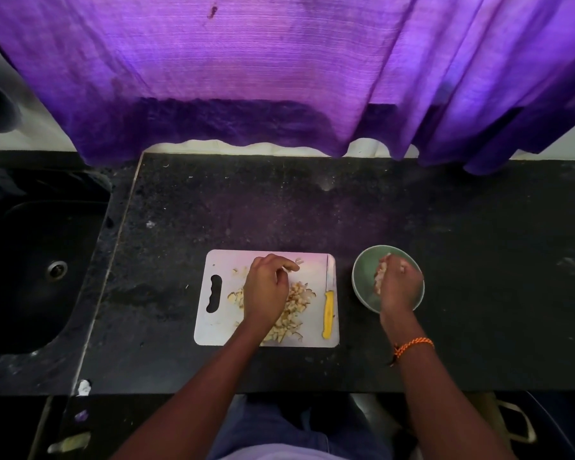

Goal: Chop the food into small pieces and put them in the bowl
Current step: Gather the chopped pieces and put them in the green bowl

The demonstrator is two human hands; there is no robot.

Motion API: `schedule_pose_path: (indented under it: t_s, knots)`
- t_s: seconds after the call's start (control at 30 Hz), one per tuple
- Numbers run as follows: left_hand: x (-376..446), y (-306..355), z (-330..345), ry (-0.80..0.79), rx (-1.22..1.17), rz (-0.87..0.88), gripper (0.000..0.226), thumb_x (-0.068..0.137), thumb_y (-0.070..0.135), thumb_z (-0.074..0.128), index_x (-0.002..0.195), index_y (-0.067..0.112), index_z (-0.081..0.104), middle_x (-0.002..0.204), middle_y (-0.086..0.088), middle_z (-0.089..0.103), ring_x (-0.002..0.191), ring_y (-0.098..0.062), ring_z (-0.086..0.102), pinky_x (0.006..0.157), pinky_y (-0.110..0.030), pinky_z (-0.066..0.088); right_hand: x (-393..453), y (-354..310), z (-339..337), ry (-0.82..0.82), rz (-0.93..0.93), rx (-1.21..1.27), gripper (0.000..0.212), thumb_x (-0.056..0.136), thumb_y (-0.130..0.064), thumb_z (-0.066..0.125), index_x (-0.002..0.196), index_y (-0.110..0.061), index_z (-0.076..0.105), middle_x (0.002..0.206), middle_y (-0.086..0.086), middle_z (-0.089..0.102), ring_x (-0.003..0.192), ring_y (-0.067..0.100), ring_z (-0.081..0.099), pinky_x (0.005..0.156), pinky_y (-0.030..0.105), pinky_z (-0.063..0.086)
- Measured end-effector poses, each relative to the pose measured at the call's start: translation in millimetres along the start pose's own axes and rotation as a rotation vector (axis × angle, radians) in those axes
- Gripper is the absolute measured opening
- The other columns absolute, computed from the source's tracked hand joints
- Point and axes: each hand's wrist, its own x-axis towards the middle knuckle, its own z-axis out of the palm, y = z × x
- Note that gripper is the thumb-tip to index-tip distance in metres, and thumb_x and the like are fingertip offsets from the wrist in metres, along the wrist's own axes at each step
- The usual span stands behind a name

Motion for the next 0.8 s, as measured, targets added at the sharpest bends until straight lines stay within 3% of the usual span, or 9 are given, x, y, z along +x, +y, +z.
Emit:
schedule_pose_path:
  t_s: [0.07,0.13,0.23,0.33,0.43,0.6,0.67,0.8]
  knots:
    - [0,-1,1,-0.005,-0.009,0.002,0.033,0.100,0.001,0.062,0.100,0.028,0.080,0.109,0.013,0.075,0.107,-0.007,0.061,0.088,-0.016,0.047,9,4,-4,-0.081,-0.152,-0.301,0.022,0.090,-0.032,0.062,0.092,-0.011,0.069,0.080,0.008,0.069,0.076,0.033,0.068,0.067,0.044,0.059]
    - [1,-4,3,-0.014,-0.019,0.002,0.032,0.101,0.001,0.062,0.100,0.028,0.080,0.109,0.012,0.076,0.106,-0.008,0.063,0.091,-0.024,0.053,11,8,-6,-0.109,-0.326,-0.687,0.027,0.089,-0.030,0.063,0.110,-0.013,0.067,0.102,0.012,0.069,0.091,0.035,0.068,0.075,0.045,0.059]
    - [2,-8,3,-0.016,-0.032,-0.019,0.033,0.102,0.002,0.060,0.099,0.028,0.080,0.107,0.013,0.076,0.104,-0.009,0.064,0.091,-0.030,0.057,5,6,-10,-0.012,-0.443,-0.854,0.026,0.095,-0.028,0.056,0.112,-0.012,0.066,0.109,0.012,0.066,0.098,0.033,0.065,0.074,0.041,0.053]
    - [3,-12,1,-0.013,-0.049,-0.023,0.033,0.102,0.002,0.060,0.098,0.028,0.080,0.105,0.016,0.076,0.104,-0.008,0.065,0.091,-0.035,0.059,-3,-4,-11,0.052,-0.515,-0.773,0.017,0.097,-0.023,0.055,0.095,-0.014,0.069,0.091,0.003,0.064,0.084,0.025,0.062,0.064,0.030,0.043]
    - [7,-18,0,-0.022,-0.054,-0.033,0.031,0.103,0.003,0.061,0.099,0.027,0.081,0.104,0.016,0.076,0.103,-0.009,0.067,0.092,-0.039,0.061,-9,-14,-12,0.066,-0.469,-0.588,0.028,0.097,-0.020,0.052,0.071,-0.016,0.061,0.069,-0.004,0.058,0.065,0.018,0.059,0.051,0.025,0.035]
    - [13,-25,-6,-0.015,-0.075,-0.057,0.035,0.101,0.002,0.060,0.096,0.029,0.081,0.101,0.019,0.076,0.101,-0.008,0.069,0.093,-0.042,0.061,-22,-26,-6,0.025,-0.340,-0.350,0.025,0.096,-0.019,0.055,0.074,-0.012,0.066,0.070,0.003,0.065,0.066,0.018,0.063,0.060,0.034,0.049]
    - [16,-27,-9,-0.010,-0.094,-0.064,0.037,0.099,0.000,0.059,0.095,0.029,0.081,0.099,0.020,0.076,0.101,-0.008,0.068,0.093,-0.043,0.060,-30,-27,3,-0.053,-0.303,-0.255,0.024,0.095,-0.018,0.057,0.075,-0.009,0.068,0.070,0.008,0.066,0.063,0.018,0.060,0.062,0.033,0.047]
    - [19,-31,-17,-0.014,-0.139,-0.049,0.036,0.099,0.002,0.059,0.095,0.030,0.080,0.097,0.022,0.076,0.100,-0.008,0.069,0.090,-0.043,0.060,-56,-18,31,-0.259,-0.327,-0.165,0.025,0.094,-0.013,0.057,0.075,-0.019,0.073,0.069,0.001,0.069,0.060,0.017,0.061,0.055,0.036,0.048]
